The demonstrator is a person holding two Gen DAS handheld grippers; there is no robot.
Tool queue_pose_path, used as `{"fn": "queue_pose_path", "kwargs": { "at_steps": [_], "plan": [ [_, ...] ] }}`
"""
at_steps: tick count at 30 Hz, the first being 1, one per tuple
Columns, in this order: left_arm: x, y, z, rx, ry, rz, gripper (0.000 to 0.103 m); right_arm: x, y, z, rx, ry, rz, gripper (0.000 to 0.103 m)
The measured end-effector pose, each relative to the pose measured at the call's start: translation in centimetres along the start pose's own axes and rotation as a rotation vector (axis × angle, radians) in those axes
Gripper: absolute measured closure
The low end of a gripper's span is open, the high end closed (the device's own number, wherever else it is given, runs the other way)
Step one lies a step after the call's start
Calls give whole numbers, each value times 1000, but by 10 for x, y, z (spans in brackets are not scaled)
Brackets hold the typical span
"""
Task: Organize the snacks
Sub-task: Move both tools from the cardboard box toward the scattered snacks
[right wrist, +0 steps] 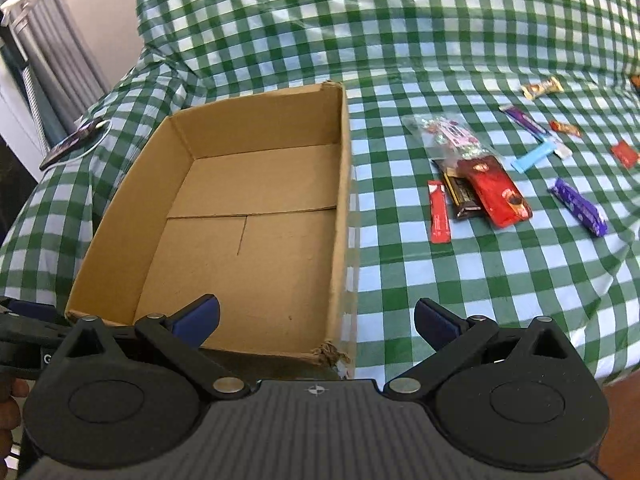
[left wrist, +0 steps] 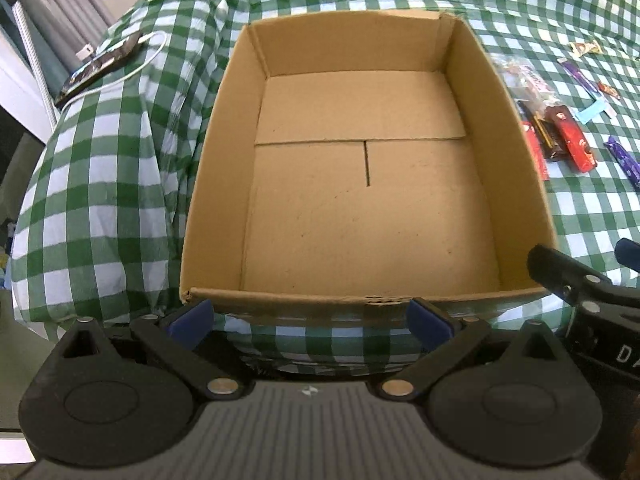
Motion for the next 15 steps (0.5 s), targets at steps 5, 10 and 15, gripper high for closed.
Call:
{"fn": "queue_pose_path", "kwargs": {
  "at_steps": [5,10,15],
  "plan": [
    [-1,1,-6,29,-10,7,0,0,0,-2,48,-22,1,0],
    [-8,-3,-9,78,-40,9,0,-1,-1,-5,128,-48,-4,0],
    [-8,-2,-11,103,-61,6,0,-3,3,1,222,-115,43,0]
  ]
}}
Point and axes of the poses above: each gripper's, at about its wrist camera, not at the fingertips, and z roughly the way its jaws point, y to its right, x to its top, the point moved 3 cm from there along z, roughly the way its jaws point, and after that the axes turned 6 degrees about -x, right-handed, at the moved point
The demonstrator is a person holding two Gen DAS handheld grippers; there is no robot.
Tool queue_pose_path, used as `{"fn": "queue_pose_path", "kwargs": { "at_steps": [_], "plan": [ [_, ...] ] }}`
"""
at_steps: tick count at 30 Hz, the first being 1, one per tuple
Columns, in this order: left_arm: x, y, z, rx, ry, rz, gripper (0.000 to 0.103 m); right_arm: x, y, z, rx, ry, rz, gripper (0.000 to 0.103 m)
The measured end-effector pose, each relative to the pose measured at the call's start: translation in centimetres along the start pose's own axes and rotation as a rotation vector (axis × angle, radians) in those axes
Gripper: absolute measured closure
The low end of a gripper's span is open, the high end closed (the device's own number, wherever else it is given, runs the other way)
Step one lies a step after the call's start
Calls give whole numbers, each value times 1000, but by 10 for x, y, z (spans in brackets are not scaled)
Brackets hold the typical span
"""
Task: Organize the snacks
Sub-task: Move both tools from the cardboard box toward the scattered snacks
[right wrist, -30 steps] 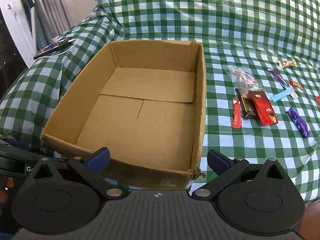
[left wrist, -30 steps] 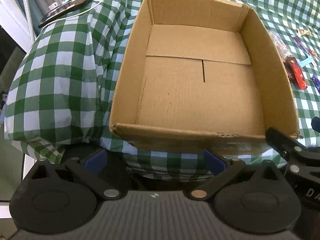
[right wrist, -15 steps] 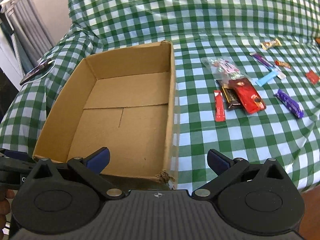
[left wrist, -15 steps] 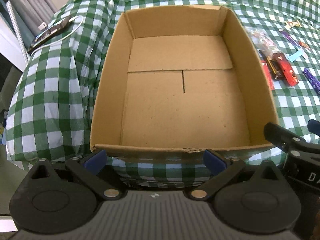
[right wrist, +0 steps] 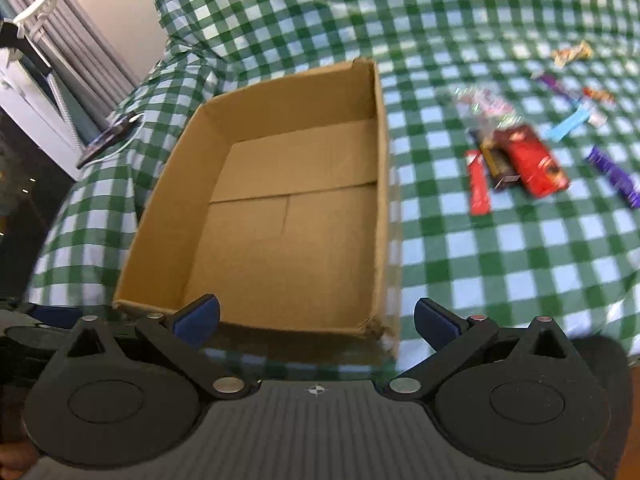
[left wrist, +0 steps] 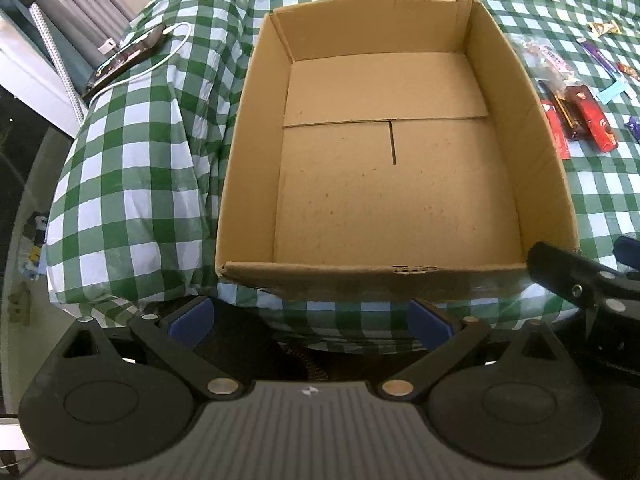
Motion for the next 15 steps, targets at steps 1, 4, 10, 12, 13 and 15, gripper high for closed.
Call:
{"fn": "queue_pose_path", "kwargs": {
  "at_steps": [1,4,10,12,13,15],
  "plan": [
    [1,2,-1,5,1,4,0,-1,3,0,5,-1,7,0],
    [3,9,-3,9,5,17,0,0,8,3,21,0,34,0],
    [10,29,-4,-1,5,50,0,4,30,0,30,0,94,0],
    [14,39,-5,-12,8,63,0,4,40,-2,26,1,114,0],
    [17,44,-5,-18,12,74,0,5,46,-4,23,3,124,0],
    [23,56,-6,-33,26,103,0,7,58,-6,13,12,145,0]
  ]
}}
Point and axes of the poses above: each gripper's, at about its wrist camera, not at the fingertips, and z roughly the way its jaws point, y to its right, x to its top, the point moved 3 cm from there along z, roughly the way its jaws point, and after that the axes turned 6 degrees about -x, right-handed, at the moved point
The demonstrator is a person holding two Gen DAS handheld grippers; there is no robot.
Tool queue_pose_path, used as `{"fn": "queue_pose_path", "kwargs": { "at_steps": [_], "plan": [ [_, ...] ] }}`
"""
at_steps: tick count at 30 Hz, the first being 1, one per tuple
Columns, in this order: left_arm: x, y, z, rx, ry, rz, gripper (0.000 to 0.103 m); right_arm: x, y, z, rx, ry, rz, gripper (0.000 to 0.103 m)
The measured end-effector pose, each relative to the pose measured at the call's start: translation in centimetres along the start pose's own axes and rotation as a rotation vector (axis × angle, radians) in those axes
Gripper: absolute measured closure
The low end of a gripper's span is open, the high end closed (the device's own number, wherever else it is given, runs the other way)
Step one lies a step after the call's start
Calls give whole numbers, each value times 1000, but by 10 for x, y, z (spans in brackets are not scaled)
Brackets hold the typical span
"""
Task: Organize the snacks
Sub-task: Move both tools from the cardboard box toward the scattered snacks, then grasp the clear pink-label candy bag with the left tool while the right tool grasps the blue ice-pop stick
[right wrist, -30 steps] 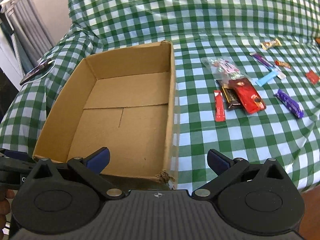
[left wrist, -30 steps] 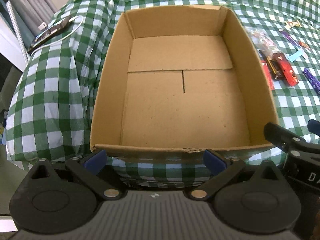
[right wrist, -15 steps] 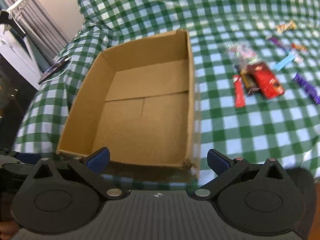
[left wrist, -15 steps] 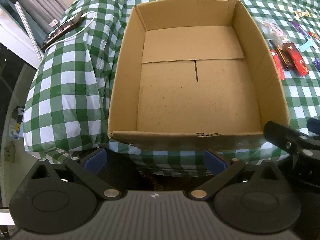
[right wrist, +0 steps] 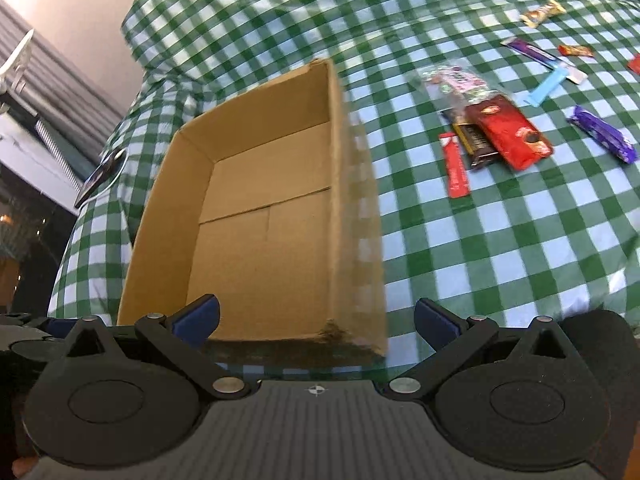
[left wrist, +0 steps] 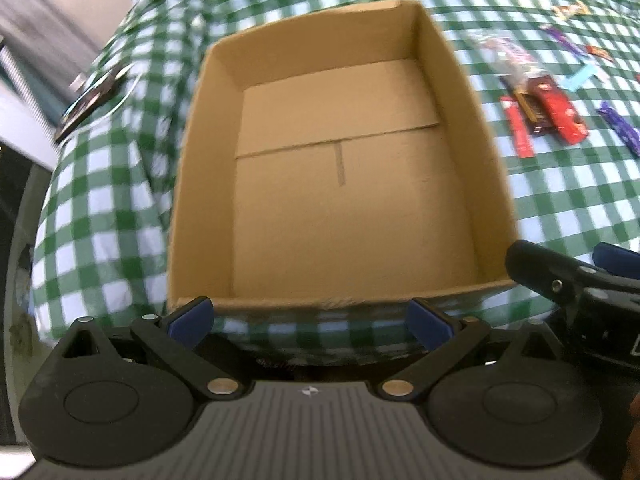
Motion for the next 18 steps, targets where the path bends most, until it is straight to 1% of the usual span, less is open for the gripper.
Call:
{"fn": "queue_pose_path", "kwargs": {
  "at_steps": [2,5,9,10,12,14,16,18],
  "plan": [
    [10,14,-2,-17,18,23,0,8,15,-7,-23,43,18,0],
    [31,38,-5,-48,53,57,0,22,51,-20,-94,147,37,0],
    [67,80,-10,-104,124,97,0,42,110,-28,-259,285,41,0],
    [77,92,-10,-118,142,107,0,47,128,-27,-314,314,37,0],
    [97,117,-5,-157,171,117,0,57,158,-21,-383,361,16,0],
    [119,144,8,-200,169,118,0,65,187,-8,-440,365,-2,0],
    [141,172,28,-251,158,120,0,73,213,8,-462,351,4,0],
    [159,198,50,-285,144,123,0,80,234,22,-463,336,18,0]
  ]
}}
Point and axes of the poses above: each gripper's, at about its wrist camera, not at the fingertips, and z roughly the way its jaws point, y to its right, x to its top, the point moved 3 cm from there along z, roughly the way its jaws point, and after that the axes turned 6 degrees about -x, right-handed, at the moved point
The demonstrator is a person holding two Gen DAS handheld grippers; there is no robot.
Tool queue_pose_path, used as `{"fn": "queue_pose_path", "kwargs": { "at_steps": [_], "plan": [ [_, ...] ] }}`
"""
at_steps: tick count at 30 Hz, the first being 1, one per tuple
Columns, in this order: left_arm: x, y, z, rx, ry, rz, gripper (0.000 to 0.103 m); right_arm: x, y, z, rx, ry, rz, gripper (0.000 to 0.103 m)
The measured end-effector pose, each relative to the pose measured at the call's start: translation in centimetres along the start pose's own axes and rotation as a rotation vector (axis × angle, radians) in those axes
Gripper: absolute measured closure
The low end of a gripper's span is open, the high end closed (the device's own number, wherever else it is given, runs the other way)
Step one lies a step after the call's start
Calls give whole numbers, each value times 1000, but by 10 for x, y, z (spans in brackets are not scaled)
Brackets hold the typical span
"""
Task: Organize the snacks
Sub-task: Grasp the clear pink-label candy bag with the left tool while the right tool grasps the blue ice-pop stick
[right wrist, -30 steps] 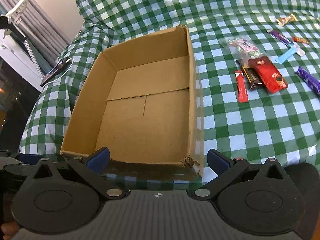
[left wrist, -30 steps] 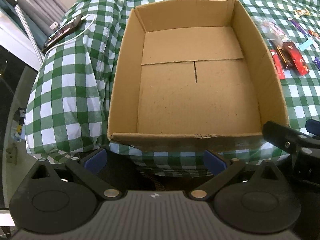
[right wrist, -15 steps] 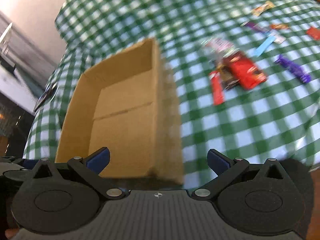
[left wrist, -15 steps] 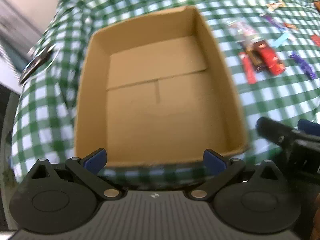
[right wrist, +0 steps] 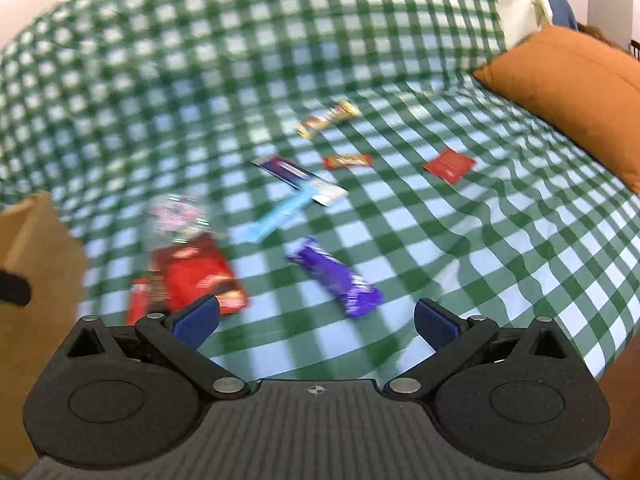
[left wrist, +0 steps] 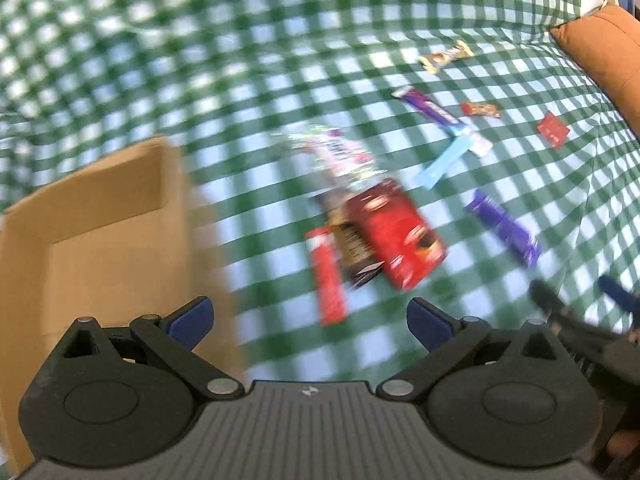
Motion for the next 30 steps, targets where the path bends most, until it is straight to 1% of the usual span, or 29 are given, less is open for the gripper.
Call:
{"fn": "queue_pose_path", "kwargs": {
  "at_steps": [4,6,8,10,13,16,20,24,25,27,28,30],
  "plan": [
    [20,21,63,-75,-76,-14,0,3,13,37,8,-31,8,0],
    [28,23,85,-91,-99,-30,0,3,15,49,21,-47,23,0],
    [36,18,98,-77,-93,-50,0,6,14,60,32,-57,32,0],
    [47,9,108,-51,-81,-68,0,7,12,68,42,-61,18,0],
    [68,-10,123,-21,-87,-113,0,13,4,78,63,-52,-12,0],
    [91,-25,141,-29,-105,-185,0,24,-3,93,69,-47,-23,0],
    [119,-33,164,-29,-121,-247,0,48,-15,114,91,-23,15,0],
    [133,-30,191,-25,-178,-241,0,72,-35,147,74,-12,-8,0],
    [135,-28,198,-27,-194,-234,0,76,-41,158,66,-30,-9,0],
    [139,-25,211,-61,-222,-227,0,78,-51,177,64,-70,-5,0],
    [140,-24,214,-56,-231,-229,0,77,-58,187,64,-95,-11,0],
    [146,-23,216,-44,-239,-236,0,74,-71,191,8,-43,-79,0]
  ]
}}
Point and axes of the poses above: each gripper's, at about its wrist camera, not at the fingertips, and z roughly the way its jaws point, y to its right, x to its top, the point moved 3 cm from there along z, roughly the way its jaws point, and after that the axes turned 6 degrees about -x, right-handed, at the moved point
